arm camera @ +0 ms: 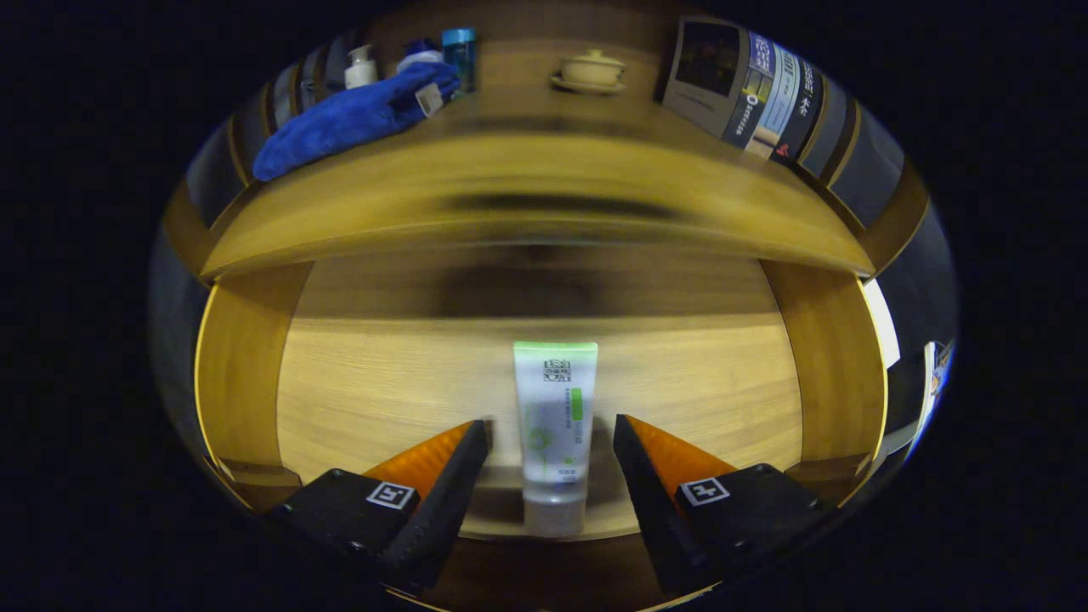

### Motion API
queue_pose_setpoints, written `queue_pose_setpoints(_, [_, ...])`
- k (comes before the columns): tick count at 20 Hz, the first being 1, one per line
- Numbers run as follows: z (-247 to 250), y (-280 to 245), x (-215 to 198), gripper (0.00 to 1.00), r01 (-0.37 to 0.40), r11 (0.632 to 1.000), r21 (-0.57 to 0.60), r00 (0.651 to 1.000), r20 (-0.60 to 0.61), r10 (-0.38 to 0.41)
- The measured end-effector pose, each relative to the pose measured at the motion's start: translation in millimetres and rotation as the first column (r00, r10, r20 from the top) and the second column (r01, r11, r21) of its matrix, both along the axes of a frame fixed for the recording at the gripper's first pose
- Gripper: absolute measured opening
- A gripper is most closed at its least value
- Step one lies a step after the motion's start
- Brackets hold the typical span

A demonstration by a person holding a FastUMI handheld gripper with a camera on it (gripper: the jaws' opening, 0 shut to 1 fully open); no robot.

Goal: Pull open the drawer, take out the items inside it, and place them on the countertop above the cabinet.

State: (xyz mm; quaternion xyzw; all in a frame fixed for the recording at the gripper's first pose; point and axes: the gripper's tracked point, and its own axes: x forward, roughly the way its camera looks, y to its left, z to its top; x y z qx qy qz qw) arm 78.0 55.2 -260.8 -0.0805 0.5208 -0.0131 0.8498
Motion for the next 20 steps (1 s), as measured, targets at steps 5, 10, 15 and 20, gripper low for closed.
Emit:
queue_pose_setpoints(5, [-9,-3,-4,0.97,0.012,1.0,0.001,0.996,-0.092,-0.012])
queue_pose_setpoints(10, [-5,12,1,0.7,0.018,0.998,0.055,0.993,-0.117,-0.011])
queue_pose_setpoints(15, [21,28,7,0.45,0.041,0.996,0.082,0.997,-0.07,-0.035])
queue_pose_setpoints(20, [51,17,2,0.45,0.027,0.99,0.139,1.0,-0.012,-0.026])
